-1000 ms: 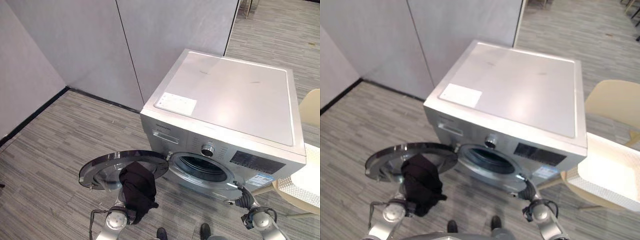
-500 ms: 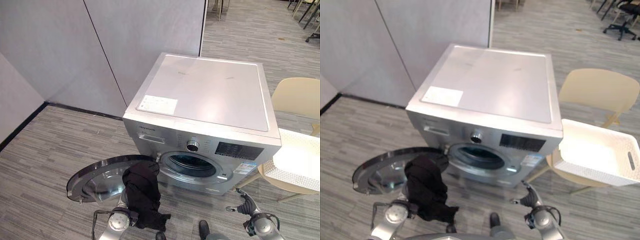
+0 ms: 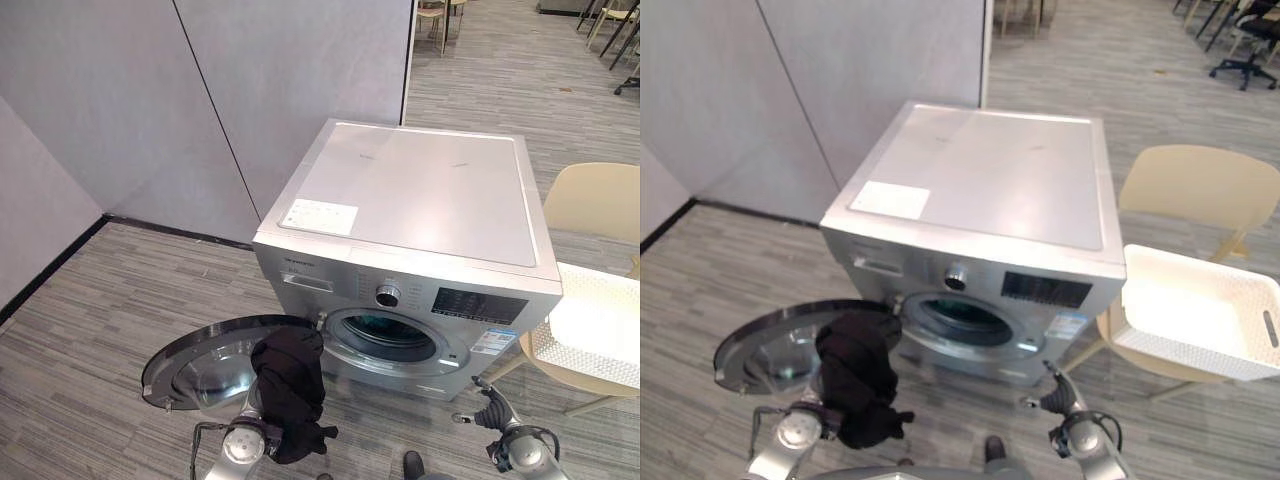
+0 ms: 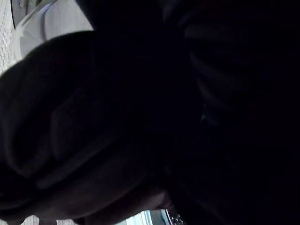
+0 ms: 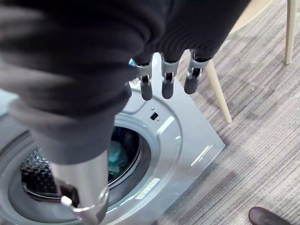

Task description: Grab the laundry basket,head to the washer,open it,put in the laundry and shut it.

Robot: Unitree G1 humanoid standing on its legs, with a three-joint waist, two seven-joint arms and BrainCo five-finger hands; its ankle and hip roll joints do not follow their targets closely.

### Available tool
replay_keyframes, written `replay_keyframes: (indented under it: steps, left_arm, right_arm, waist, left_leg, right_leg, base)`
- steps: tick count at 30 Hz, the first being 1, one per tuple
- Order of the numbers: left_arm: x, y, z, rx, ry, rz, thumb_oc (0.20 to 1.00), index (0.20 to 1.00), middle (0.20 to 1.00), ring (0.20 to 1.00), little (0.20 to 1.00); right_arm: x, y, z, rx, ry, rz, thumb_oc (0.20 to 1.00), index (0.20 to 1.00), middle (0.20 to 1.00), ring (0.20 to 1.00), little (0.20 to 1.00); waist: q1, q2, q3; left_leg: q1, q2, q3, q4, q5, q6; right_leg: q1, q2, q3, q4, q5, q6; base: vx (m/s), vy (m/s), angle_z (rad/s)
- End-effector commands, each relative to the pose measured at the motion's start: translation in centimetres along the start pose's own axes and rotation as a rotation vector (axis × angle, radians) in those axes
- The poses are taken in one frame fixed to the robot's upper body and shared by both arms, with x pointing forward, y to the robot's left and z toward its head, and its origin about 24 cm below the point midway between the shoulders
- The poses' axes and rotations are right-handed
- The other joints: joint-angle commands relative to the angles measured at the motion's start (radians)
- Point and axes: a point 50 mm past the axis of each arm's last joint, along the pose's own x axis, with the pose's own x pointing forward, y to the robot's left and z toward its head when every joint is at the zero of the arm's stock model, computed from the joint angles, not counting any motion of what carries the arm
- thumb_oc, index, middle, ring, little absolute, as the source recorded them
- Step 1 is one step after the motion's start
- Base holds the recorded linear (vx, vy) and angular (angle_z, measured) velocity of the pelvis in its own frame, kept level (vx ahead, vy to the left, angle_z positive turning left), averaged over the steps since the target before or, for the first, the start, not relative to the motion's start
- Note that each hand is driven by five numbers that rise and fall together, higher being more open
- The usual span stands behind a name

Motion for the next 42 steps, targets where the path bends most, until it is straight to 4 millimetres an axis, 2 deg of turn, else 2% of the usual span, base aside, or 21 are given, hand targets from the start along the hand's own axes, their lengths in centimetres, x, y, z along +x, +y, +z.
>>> replay_keyframes:
  steps: [1, 25, 30, 31, 32, 33, 34, 35, 36, 38, 40, 41, 42]
  left_arm:
    - [0.9, 0.8, 1.6, 0.024, -0.076, 0.027, 0.2, 0.2, 0.2, 0.2, 0.2]
    - [0.8, 1.0, 1.5, 0.021, -0.071, 0.035, 0.2, 0.2, 0.2, 0.2, 0.2]
    - [0.9, 2.0, 2.0, 0.0, -0.09, 0.072, 0.2, 0.2, 0.2, 0.2, 0.2]
    - [0.8, 2.3, 2.2, -0.004, -0.095, 0.081, 0.2, 0.2, 0.2, 0.2, 0.2]
    - [0.8, 2.7, 2.4, -0.015, -0.104, 0.097, 0.2, 0.2, 0.2, 0.2, 0.2]
    - [0.8, 3.0, 2.5, -0.015, -0.112, 0.102, 0.2, 0.2, 0.2, 0.2, 0.2]
    - [0.9, 3.2, 2.6, -0.013, -0.113, 0.103, 0.2, 0.2, 0.2, 0.2, 0.2]
    - [0.8, 3.3, 2.4, -0.005, -0.107, 0.095, 0.2, 0.2, 0.2, 0.2, 0.2]
    - [0.8, 3.3, 2.3, 0.008, -0.102, 0.093, 0.2, 0.2, 0.2, 0.2, 0.2]
    - [0.8, 3.1, 2.3, 0.012, -0.103, 0.079, 0.2, 0.2, 0.2, 0.2, 0.2]
    - [1.0, 2.9, 2.7, -0.004, -0.109, 0.078, 0.2, 0.2, 0.2, 0.2, 0.2]
    - [1.0, 2.8, 2.7, -0.012, -0.11, 0.077, 0.2, 0.2, 0.2, 0.2, 0.2]
    - [1.1, 2.8, 2.9, -0.021, -0.114, 0.082, 0.2, 0.2, 0.2, 0.2, 0.2]
  right_arm:
    - [0.7, -0.4, 1.1, 0.002, -0.042, -0.044, 1.0, 1.0, 1.0, 1.0, 1.0]
    - [0.6, -0.4, 1.1, 0.011, -0.04, -0.051, 1.0, 1.0, 1.0, 1.0, 1.0]
    - [1.1, -1.0, 2.0, 0.002, -0.066, -0.069, 1.0, 1.0, 1.0, 1.0, 1.0]
    - [1.1, -1.1, 2.2, -0.003, -0.071, -0.067, 1.0, 1.0, 1.0, 1.0, 1.0]
    - [1.3, -1.3, 2.7, -0.003, -0.086, -0.075, 1.0, 1.0, 1.0, 1.0, 1.0]
    - [1.5, -1.5, 3.1, 0.007, -0.097, -0.082, 1.0, 1.0, 1.0, 1.0, 1.0]
    - [1.5, -1.6, 3.2, 0.012, -0.102, -0.087, 1.0, 1.0, 1.0, 1.0, 1.0]
    - [1.4, -1.7, 2.9, 0.014, -0.092, -0.09, 1.0, 1.0, 1.0, 1.0, 1.0]
    - [1.3, -1.6, 2.6, 0.019, -0.082, -0.085, 1.0, 1.0, 1.0, 1.0, 1.0]
    - [1.1, -2.1, 1.7, 0.02, -0.056, -0.102, 1.0, 1.0, 1.0, 1.0, 1.0]
    - [1.1, -2.9, 1.4, 0.008, -0.045, -0.129, 1.0, 1.0, 1.0, 1.0, 1.0]
    - [1.2, -3.3, 1.5, 0.0, -0.046, -0.139, 1.0, 1.0, 1.0, 1.0, 1.0]
    - [1.3, -3.6, 1.5, -0.002, -0.046, -0.147, 1.0, 1.0, 1.0, 1.0, 1.0]
  waist:
    - [0.015, -0.045, 0.011]
    - [0.014, -0.049, 0.012]
    - [0.023, -0.046, 0.043]
    - [0.026, -0.047, 0.05]
    - [0.04, -0.046, 0.057]
    - [0.05, -0.044, 0.063]
    - [0.05, -0.042, 0.064]
    - [0.041, -0.037, 0.055]
    - [0.032, -0.044, 0.054]
    - [0.031, -0.051, 0.07]
    - [0.037, -0.048, 0.092]
    - [0.044, -0.045, 0.099]
    - [0.051, -0.054, 0.106]
  left_leg:
    - [-0.002, -0.046, -0.042, -0.005, -0.061, 0.002]
    - [0.015, -0.048, -0.038, -0.005, -0.076, 0.008]
    - [0.004, -0.033, 0.012, 0.019, -0.089, 0.022]
    - [0.0, -0.029, 0.028, 0.028, -0.094, 0.019]
    - [-0.005, -0.021, 0.051, 0.037, -0.097, 0.016]
    - [-0.009, -0.013, 0.07, 0.048, -0.101, 0.011]
    - [-0.013, -0.004, 0.079, 0.058, -0.102, 0.008]
    - [-0.001, 0.004, 0.07, 0.079, -0.137, 0.004]
    - [-0.001, 0.009, 0.077, 0.12, -0.153, 0.003]
    - [-0.037, 0.034, 0.084, 0.277, -0.185, -0.004]
    - [-0.085, 0.081, 0.065, 0.417, -0.164, -0.024]
    - [-0.107, 0.088, 0.041, 0.464, -0.143, -0.032]
    - [-0.149, 0.077, 0.02, 0.478, -0.091, -0.031]
  right_leg:
    - [0.022, 0.014, -0.079, 0.001, -0.037, 0.044]
    - [0.031, 0.014, -0.072, 0.011, -0.048, 0.043]
    - [-0.054, 0.027, -0.062, 0.125, -0.071, 0.037]
    - [-0.081, 0.023, -0.085, 0.152, -0.067, 0.042]
    - [-0.105, 0.008, -0.141, 0.174, -0.064, 0.047]
    - [-0.121, -0.02, -0.236, 0.193, -0.061, 0.044]
    - [-0.139, -0.038, -0.297, 0.214, -0.064, 0.038]
    - [-0.12, -0.03, -0.301, 0.199, -0.099, 0.045]
    - [-0.106, -0.021, -0.284, 0.182, -0.106, 0.034]
    - [-0.079, -0.019, -0.267, 0.166, -0.115, 0.011]
    - [-0.052, -0.005, -0.259, 0.156, -0.129, -0.017]
    - [-0.044, 0.004, -0.253, 0.152, -0.134, -0.026]
    - [-0.047, 0.001, -0.253, 0.144, -0.119, -0.04]
  base:
    - [0.0, 0.0, 0.0]
    - [0.0, 0.0, 0.0]
    - [-0.04, -0.014, -0.16]
    - [-0.07, -0.037, -0.68]
    - [-0.08, -0.058, -1.06]
    - [-0.05, -0.106, -1.43]
    - [0.1, -0.117, -1.47]
    - [0.18, -0.138, -1.25]
    - [0.21, -0.14, -0.81]
    - [0.07, -0.182, -0.27]
    - [0.0, -0.149, -0.19]
    - [-0.08, -0.083, -0.48]
    - [-0.07, -0.042, -0.52]
